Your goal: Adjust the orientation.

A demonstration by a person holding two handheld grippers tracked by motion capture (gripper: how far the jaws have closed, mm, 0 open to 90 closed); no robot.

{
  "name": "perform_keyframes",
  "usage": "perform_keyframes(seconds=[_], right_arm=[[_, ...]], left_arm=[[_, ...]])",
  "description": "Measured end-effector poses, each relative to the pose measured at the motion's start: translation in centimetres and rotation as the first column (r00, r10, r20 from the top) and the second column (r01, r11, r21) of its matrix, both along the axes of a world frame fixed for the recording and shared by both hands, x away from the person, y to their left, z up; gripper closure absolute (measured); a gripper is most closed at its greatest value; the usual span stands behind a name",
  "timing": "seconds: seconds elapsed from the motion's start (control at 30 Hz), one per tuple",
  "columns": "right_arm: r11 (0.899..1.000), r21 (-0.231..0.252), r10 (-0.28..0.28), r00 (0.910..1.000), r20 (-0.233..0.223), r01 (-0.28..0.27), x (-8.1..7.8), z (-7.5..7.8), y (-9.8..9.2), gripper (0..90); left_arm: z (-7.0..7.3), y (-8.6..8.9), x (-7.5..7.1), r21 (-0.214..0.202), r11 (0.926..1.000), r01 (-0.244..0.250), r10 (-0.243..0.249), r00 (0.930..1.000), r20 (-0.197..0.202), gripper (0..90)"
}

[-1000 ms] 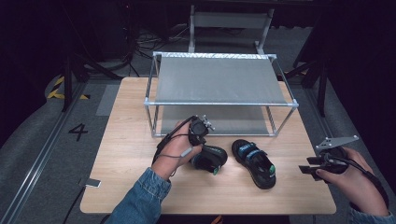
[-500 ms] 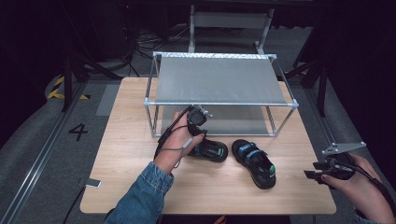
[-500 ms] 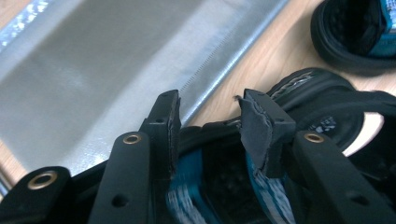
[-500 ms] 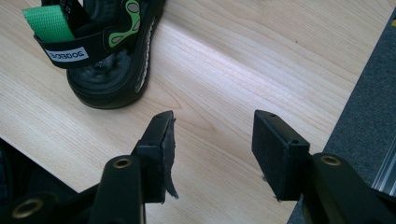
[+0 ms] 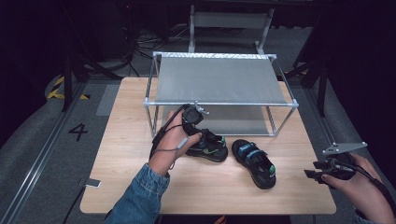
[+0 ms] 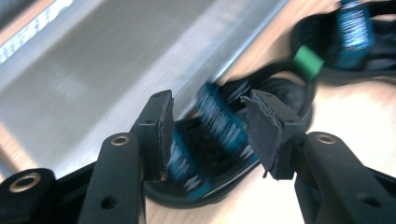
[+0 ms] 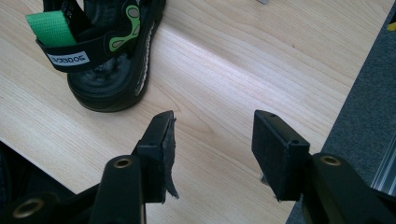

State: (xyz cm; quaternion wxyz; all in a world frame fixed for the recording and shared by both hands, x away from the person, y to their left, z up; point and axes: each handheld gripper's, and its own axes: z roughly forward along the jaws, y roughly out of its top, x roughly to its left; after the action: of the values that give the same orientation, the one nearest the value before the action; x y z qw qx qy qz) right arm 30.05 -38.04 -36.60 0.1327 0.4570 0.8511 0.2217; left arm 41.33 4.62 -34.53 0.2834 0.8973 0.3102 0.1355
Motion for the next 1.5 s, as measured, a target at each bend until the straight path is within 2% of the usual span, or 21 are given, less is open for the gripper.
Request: perform_keyframes(seconds=[0.1,0.2,0.33,0.43,0.47,0.53,0.57,0.6,0.73,0.93,0.97,1.1,1.27,1.33,1.4,1.47,1.5], right_arm=[[1.0,0.002,-0.003,1.0,-0.003,0.003,-0.1,-0.1,0.1,50.5],[1.0,0.001,-0.002,1.0,-0.005,0.002,-0.2,-0.2,0.0,50.5],[1.0,0.002,-0.01,0.9999,-0.007,0.01,-0.5,-0.2,-0.2,50.6],[1.0,0.004,-0.014,0.9999,-0.004,0.014,-0.7,-0.1,-0.3,50.5],[1.0,0.002,-0.011,0.9999,-0.003,0.011,-0.7,-0.1,-0.3,50.6],[1.0,0.006,-0.014,0.9999,0.0,0.014,-0.9,-0.1,-0.3,50.6],[1.0,0.007,-0.02,0.9998,-0.001,0.02,-1.1,0.0,-0.5,50.6],[1.0,0.007,-0.025,0.9997,0.0,0.025,-1.2,0.0,-0.6,50.6],[0.999,0.009,-0.035,0.9994,0.006,0.035,-1.4,0.0,-0.9,50.6],[1.0,0.011,-0.028,0.9995,0.01,0.028,-1.1,0.1,-0.8,50.6],[1.0,0.01,-0.022,0.9997,0.01,0.022,-0.9,0.2,-0.6,50.6],[1.0,0.009,-0.003,0.9999,0.011,0.003,-0.3,0.3,-0.2,50.6],[0.999,0.013,0.029,0.9994,0.016,-0.029,0.7,0.4,0.8,50.4],[0.999,0.01,0.046,0.9988,0.02,-0.046,1.1,0.4,1.2,50.4],[0.998,0.013,0.055,0.9983,0.02,-0.055,1.5,0.4,1.6,50.4],[0.998,0.013,0.067,0.9976,0.018,-0.068,1.9,0.4,2.0,50.4],[0.997,0.013,0.076,0.9969,0.022,-0.076,2.1,0.4,2.1,50.3]], left_arm=[[0.3,-1.4,-0.7,-0.02,0.9977,0.064,-0.064,0.9979,-0.004,51.1],[0.1,-2.4,-0.8,-0.019,0.9954,0.093,-0.094,0.9956,-0.007,50.9],[-0.9,-4.3,-0.6,-0.019,0.9901,0.139,-0.14,0.9893,-0.041,50.4],[-2.1,-5.5,0.0,-0.02,0.9891,0.146,-0.147,0.9865,-0.073,53.2],[-2.4,-5.7,0.2,-0.008,0.989,0.148,-0.148,0.9856,-0.082,54.1],[-2.9,-6.2,0.4,-0.006,0.9883,0.152,-0.152,0.9836,-0.096,58.5],[-3.2,-6.5,0.6,0.01,0.9868,0.162,-0.16,0.9815,-0.106,64.5],[-3.2,-6.5,0.6,0.017,0.9867,0.162,-0.159,0.9822,-0.099,72.9],[-3.0,-6.3,0.4,0.019,0.9848,0.173,-0.17,0.9798,-0.105,84.7],[-1.7,-5.4,-1.3,0.028,0.9797,0.198,-0.193,0.9717,-0.137,86.3],[-1.2,-4.9,-2.2,0.041,0.9767,0.21,-0.202,0.9681,-0.148,86.3],[-0.6,-4.1,-3.4,0.064,0.9706,0.232,-0.217,0.9594,-0.18,86.3],[-0.4,-2.8,-4.6,0.087,0.9685,0.234,-0.212,0.9547,-0.209,86.4],[-0.4,-2.2,-5.2,0.095,0.9702,0.223,-0.197,0.9536,-0.228,86.4],[-0.5,-1.8,-5.5,0.112,0.9659,0.233,-0.201,0.9487,-0.244,86.3],[-0.8,-1.4,-5.7,0.11,0.9642,0.241,-0.206,0.9427,-0.262,86.3],[-1.0,-1.3,-5.8,0.116,0.9626,0.245,-0.205,0.9381,-0.279,86.2]])
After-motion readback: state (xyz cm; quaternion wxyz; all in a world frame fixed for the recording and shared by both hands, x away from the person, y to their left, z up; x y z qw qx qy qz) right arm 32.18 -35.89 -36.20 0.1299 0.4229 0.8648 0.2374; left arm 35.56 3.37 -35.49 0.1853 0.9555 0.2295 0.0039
